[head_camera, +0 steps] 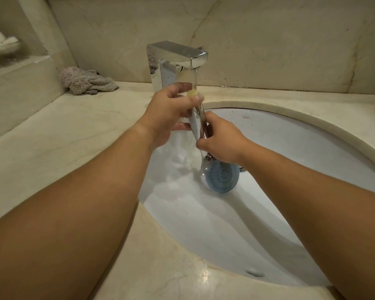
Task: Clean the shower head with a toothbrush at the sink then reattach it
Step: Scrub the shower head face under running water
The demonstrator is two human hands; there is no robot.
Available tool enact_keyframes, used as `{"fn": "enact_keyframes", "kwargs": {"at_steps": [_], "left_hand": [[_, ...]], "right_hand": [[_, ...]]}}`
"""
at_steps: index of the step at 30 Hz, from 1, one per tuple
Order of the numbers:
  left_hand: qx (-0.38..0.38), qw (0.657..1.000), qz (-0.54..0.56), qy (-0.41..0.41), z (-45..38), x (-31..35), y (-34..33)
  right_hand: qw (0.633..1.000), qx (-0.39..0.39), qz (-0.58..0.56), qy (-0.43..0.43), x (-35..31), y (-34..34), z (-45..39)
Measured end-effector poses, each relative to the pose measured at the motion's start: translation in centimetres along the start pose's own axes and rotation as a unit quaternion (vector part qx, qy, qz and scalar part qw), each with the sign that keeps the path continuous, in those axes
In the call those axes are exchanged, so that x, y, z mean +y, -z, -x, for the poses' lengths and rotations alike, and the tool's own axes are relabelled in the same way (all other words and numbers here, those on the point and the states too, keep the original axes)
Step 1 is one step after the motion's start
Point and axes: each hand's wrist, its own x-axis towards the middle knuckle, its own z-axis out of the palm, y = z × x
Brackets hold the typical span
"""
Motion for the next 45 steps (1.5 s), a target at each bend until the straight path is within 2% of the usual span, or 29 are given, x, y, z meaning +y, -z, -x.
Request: {"fn": "enact_keyframes", "kwargs": {"at_steps": [3, 7, 11, 14, 17, 20, 24, 27, 29, 32, 35, 37, 38, 39, 41, 43, 45], "left_hand": [[-0.031, 0.996, 0.021, 0.077, 0.1, 0.4, 0.8], [-0.043, 0.986, -0.035, 0.157, -0.6, -0.6, 1.0], [-0.077, 0.959, -0.159, 0.22, -0.3, -1.5, 0.7], [-0.083, 0.949, -0.179, 0.246, -0.1, -1.3, 0.3], [-0.099, 0.942, -0.187, 0.26, 0.0, -1.4, -0.3], [-0.098, 0.95, -0.162, 0.248, 0.0, -1.6, -0.9], [-0.053, 0.967, -0.131, 0.212, -0.2, -1.7, -1.1], [-0.039, 0.976, -0.111, 0.181, -0.4, -1.7, -0.9], [-0.037, 0.98, -0.095, 0.173, -0.3, -1.6, -0.9], [-0.049, 0.984, -0.067, 0.16, -0.2, -1.7, -0.6], [-0.057, 0.985, -0.09, 0.139, 0.3, -1.5, -0.6], [-0.058, 0.986, -0.097, 0.124, 0.7, -1.2, -0.8], [-0.058, 0.987, -0.098, 0.117, 0.9, -0.9, -0.9], [-0.057, 0.987, -0.098, 0.111, 1.0, -0.8, -0.9], [-0.05, 0.989, -0.092, 0.107, 1.0, -0.6, -0.9], [-0.039, 0.989, -0.087, 0.114, 1.0, -0.6, -0.9], [-0.03, 0.988, -0.086, 0.125, 1.0, -0.8, -0.8]], "right_hand": [[0.996, -0.038, 0.081, 0.029, -0.1, 0.7, 0.6], [0.977, -0.107, 0.165, 0.083, -0.7, 0.8, 1.3], [0.939, -0.166, 0.267, 0.143, -1.8, 0.8, 1.8], [0.902, -0.189, 0.335, 0.199, -2.5, 0.3, 2.2], [0.85, -0.192, 0.412, 0.265, -3.2, -0.7, 2.4], [0.801, -0.191, 0.475, 0.31, -3.7, -1.6, 2.4], [0.759, -0.17, 0.544, 0.315, -3.3, -2.2, 1.9], [0.744, -0.152, 0.564, 0.323, -3.5, -2.1, 2.0], [0.78, -0.184, 0.518, 0.298, -4.2, -1.6, 2.3], [0.875, -0.236, 0.358, 0.224, -5.6, 0.5, 2.7], [0.925, -0.312, 0.195, 0.089, -5.2, 4.2, 3.6], [0.924, -0.367, 0.108, -0.018, -3.3, 6.0, 4.1], [0.92, -0.372, 0.104, -0.069, -1.7, 6.5, 4.0], [0.916, -0.359, 0.134, -0.116, -0.1, 6.6, 3.7], [0.89, -0.312, 0.279, -0.181, 3.0, 6.2, 2.9], [0.839, -0.267, 0.434, -0.19, 5.2, 5.1, 2.5], [0.81, -0.247, 0.49, -0.208, 6.5, 4.1, 2.5]]}}
